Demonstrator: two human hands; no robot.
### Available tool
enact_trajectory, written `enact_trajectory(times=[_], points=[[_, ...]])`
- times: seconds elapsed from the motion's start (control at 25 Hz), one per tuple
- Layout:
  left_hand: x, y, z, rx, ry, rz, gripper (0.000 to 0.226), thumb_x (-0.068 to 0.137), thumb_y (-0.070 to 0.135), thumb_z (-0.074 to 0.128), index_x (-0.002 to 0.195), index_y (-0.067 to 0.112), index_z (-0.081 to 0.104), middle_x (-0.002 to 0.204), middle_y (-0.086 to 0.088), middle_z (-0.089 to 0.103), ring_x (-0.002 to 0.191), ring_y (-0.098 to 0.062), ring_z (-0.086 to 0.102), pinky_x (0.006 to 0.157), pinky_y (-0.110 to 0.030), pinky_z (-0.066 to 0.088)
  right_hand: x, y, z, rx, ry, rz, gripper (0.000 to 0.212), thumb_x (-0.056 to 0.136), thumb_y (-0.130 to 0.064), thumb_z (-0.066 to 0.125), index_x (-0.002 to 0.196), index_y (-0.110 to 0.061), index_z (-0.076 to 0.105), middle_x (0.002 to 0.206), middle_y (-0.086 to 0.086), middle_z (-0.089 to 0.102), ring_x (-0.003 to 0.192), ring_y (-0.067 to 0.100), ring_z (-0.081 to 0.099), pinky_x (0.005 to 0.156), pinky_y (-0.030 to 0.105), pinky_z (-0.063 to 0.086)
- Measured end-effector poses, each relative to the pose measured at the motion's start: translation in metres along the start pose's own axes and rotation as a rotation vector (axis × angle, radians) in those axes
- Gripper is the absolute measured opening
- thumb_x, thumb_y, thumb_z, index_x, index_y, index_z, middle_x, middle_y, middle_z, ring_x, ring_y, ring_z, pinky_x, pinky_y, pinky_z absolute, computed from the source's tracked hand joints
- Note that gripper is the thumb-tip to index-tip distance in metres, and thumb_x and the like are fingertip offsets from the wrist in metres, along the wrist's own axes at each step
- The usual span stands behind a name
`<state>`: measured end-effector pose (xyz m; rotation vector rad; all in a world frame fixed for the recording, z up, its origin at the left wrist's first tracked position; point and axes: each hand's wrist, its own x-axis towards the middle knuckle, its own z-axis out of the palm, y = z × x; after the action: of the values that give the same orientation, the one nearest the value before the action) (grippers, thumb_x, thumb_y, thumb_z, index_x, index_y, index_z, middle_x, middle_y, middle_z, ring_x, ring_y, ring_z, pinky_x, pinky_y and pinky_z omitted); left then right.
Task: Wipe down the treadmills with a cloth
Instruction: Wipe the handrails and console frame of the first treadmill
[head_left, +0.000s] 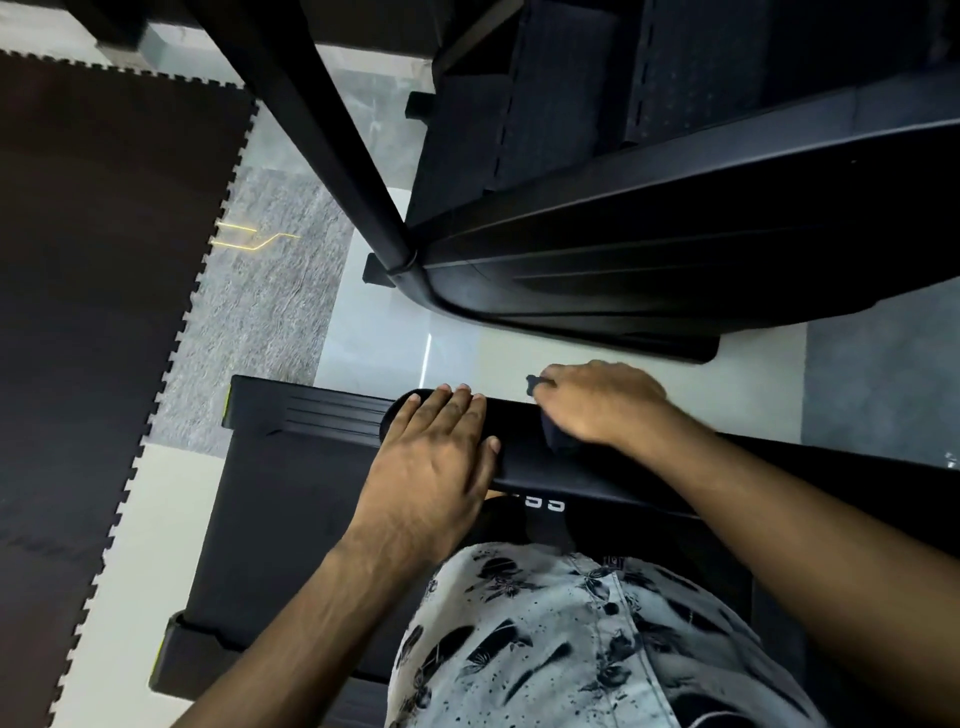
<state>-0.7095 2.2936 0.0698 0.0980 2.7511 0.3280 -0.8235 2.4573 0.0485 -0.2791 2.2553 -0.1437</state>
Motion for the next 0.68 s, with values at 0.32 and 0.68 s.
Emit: enact_trajectory(times=[0.32,0.68], points=[[0.015,0.008,-0.006,-0.015,-0.125,0.105,0.069,0.093,0.052,0.010,0.151,0.021,0.032,0.157,0.001,0.032,0.147,-0.014,0.021,0.120,-0.031,0.007,-0.017,0.016,0.001,-0.041,0.025,0.038,0.037,0.093,-0.044,0.040,0.118,-0.030,0.064,0.132,0.003,0.062,0.116,0.030,0.058,0.095,0.045,0.047],[0.026,0.020,-0.009,-0.005,-0.211,0.198,0.063,0.099,0.052,0.014,0.152,0.021,0.027,0.158,0.000,0.029,0.147,-0.014,0.020,0.121,-0.033,0.011,-0.044,0.022,0.015,-0.067,0.185,0.019,0.041,0.098,-0.045,0.031,0.128,-0.034,0.056,0.133,0.000,0.062,0.117,0.028,0.058,0.093,0.044,0.048]])
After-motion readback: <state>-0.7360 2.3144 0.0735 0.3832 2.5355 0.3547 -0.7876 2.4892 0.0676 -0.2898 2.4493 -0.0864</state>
